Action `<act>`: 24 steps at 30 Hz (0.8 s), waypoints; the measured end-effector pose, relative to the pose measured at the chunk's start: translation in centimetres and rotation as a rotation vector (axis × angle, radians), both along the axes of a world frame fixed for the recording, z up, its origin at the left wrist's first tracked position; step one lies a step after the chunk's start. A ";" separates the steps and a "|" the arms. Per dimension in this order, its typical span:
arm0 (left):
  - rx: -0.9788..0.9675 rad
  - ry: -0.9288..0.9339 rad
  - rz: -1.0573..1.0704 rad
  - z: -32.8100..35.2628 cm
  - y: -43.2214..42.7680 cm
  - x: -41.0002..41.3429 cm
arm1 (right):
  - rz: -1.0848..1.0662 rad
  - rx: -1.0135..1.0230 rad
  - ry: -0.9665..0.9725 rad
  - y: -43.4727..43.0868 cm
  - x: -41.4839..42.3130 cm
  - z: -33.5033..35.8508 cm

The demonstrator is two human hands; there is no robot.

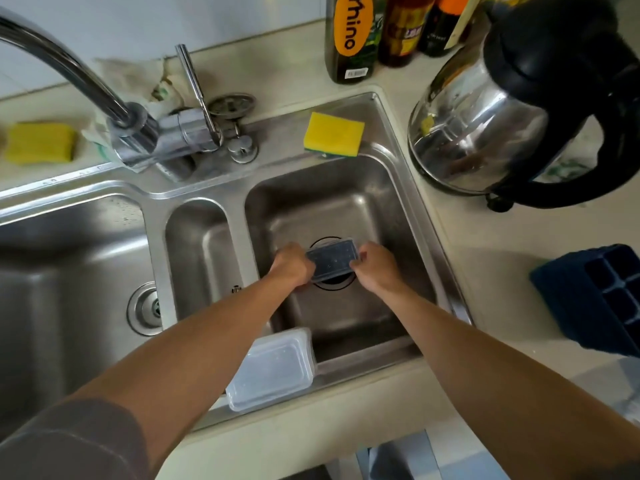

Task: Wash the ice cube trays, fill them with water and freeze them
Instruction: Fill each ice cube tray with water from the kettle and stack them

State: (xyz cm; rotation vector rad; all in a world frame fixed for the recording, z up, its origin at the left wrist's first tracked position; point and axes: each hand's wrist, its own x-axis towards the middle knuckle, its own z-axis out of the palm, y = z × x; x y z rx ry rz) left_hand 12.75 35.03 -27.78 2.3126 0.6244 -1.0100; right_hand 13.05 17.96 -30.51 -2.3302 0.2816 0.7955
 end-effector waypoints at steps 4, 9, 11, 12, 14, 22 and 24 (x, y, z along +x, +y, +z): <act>0.008 0.029 -0.015 -0.8 -0.1 0.1 | -0.003 -0.018 -0.022 -0.1 0.1 -0.7; -0.004 0.048 -0.004 -1.4 -0.4 0.2 | 0.003 -0.082 -0.032 -0.4 0.7 -1.2; -0.015 0.063 0.030 -1.4 -0.4 0.3 | -0.031 -0.077 -0.016 -0.5 1.1 -1.4; -0.027 0.066 0.049 -1.4 -0.4 0.4 | -0.048 -0.069 -0.004 -0.6 1.2 -1.5; -0.041 0.068 0.086 -1.5 -0.5 0.4 | -0.076 -0.059 0.017 -0.7 1.5 -1.7; -0.030 0.120 0.094 -2.2 -0.9 0.7 | -0.152 -0.036 0.085 -0.9 2.1 -2.3; -0.015 0.122 0.080 -2.4 -0.8 0.7 | -0.133 -0.057 0.098 -0.7 2.1 -2.2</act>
